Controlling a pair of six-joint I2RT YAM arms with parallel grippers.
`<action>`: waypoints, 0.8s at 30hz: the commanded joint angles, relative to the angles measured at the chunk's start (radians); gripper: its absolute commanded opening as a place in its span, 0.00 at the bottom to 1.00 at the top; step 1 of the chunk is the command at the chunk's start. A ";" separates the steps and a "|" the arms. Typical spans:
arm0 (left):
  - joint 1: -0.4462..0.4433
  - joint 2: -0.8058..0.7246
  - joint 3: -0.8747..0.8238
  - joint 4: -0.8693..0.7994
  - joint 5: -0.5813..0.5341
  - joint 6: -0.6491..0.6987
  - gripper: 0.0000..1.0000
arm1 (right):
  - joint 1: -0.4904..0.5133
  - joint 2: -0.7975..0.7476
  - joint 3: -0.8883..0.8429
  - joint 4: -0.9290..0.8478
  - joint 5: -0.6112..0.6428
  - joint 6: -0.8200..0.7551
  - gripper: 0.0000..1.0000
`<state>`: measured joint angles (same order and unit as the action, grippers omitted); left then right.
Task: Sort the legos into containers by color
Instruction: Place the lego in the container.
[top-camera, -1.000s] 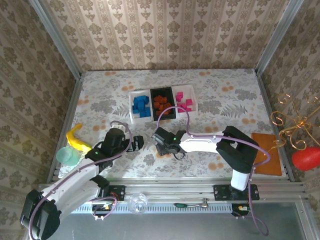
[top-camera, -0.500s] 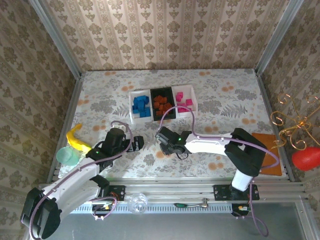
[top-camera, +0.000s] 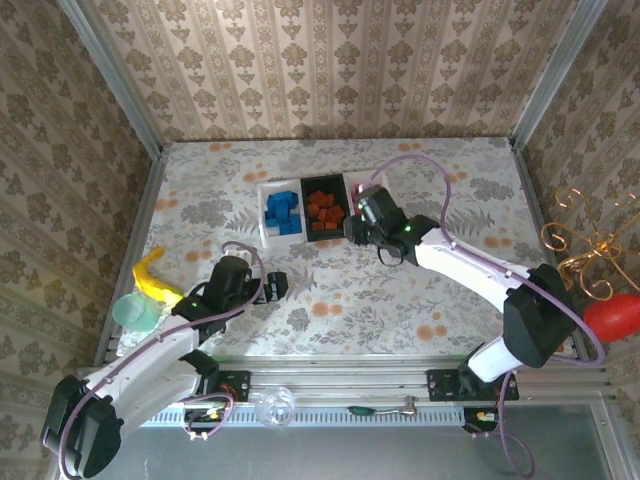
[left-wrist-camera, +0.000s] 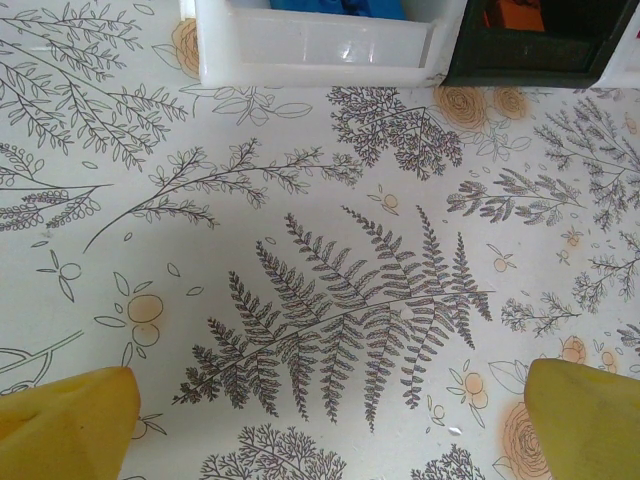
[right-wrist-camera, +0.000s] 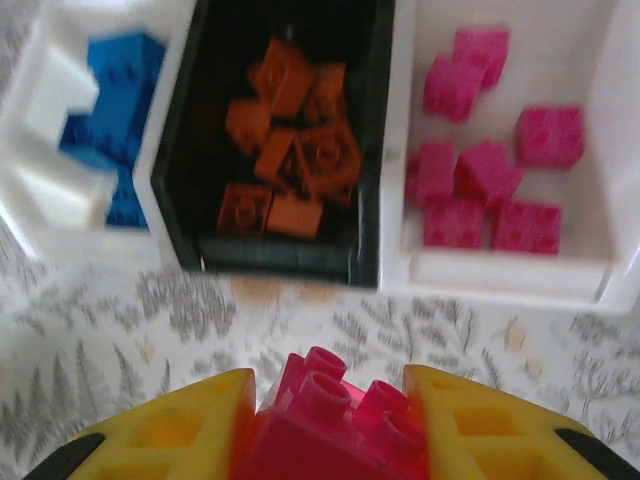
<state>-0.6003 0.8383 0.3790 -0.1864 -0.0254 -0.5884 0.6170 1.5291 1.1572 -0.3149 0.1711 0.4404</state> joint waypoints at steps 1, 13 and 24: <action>0.008 0.012 0.013 0.018 0.008 -0.030 1.00 | -0.050 0.085 0.092 0.018 -0.032 -0.010 0.27; 0.003 0.008 0.018 0.007 0.022 -0.037 1.00 | -0.164 0.485 0.433 -0.107 0.046 0.026 0.27; 0.004 0.009 0.022 0.002 0.021 -0.033 1.00 | -0.184 0.548 0.508 -0.160 0.120 0.047 0.63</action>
<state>-0.6003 0.8516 0.3790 -0.1799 -0.0147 -0.6075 0.4290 2.0567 1.6371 -0.4202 0.2420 0.4797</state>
